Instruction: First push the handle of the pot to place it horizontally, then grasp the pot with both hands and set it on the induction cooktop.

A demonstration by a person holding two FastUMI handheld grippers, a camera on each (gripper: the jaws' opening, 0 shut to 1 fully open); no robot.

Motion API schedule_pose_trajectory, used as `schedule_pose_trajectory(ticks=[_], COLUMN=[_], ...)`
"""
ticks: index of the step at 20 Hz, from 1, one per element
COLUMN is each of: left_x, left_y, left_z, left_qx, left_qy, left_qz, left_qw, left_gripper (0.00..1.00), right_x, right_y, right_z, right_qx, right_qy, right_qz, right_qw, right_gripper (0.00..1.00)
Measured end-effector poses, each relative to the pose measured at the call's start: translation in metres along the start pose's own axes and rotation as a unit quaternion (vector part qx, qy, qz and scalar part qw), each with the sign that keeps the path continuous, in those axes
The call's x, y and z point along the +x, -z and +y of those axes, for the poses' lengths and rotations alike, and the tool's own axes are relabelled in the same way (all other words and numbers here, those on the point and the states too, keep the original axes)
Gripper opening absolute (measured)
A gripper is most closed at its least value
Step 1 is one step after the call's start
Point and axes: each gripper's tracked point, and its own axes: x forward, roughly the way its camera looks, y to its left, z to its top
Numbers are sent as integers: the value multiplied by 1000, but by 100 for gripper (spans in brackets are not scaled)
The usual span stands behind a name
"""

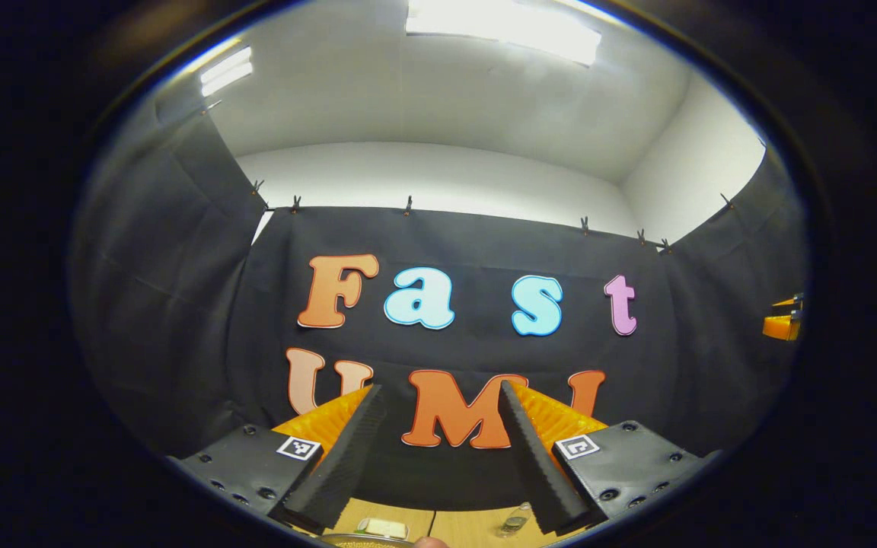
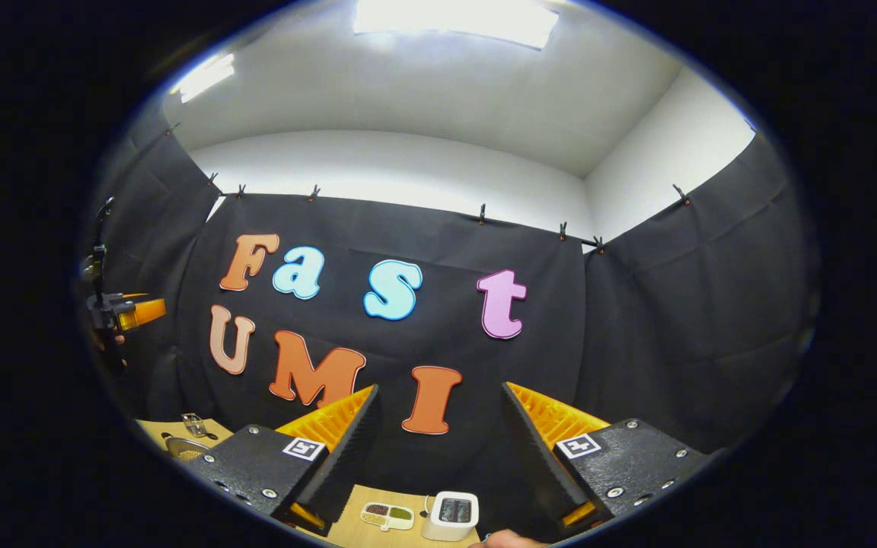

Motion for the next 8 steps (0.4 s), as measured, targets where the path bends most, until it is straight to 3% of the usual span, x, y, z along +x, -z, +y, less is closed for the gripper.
schedule_pose_trajectory(ticks=[8], left_x=[-3], left_y=[-11], left_z=[10], left_qx=[-8], left_qy=[-2], left_qz=[-29], left_qw=[1000], left_gripper=[96], right_x=[0], right_y=[-7], right_z=[0], right_qx=[2], right_qy=[3], right_qz=[-6], right_qw=[1000], right_gripper=[95])
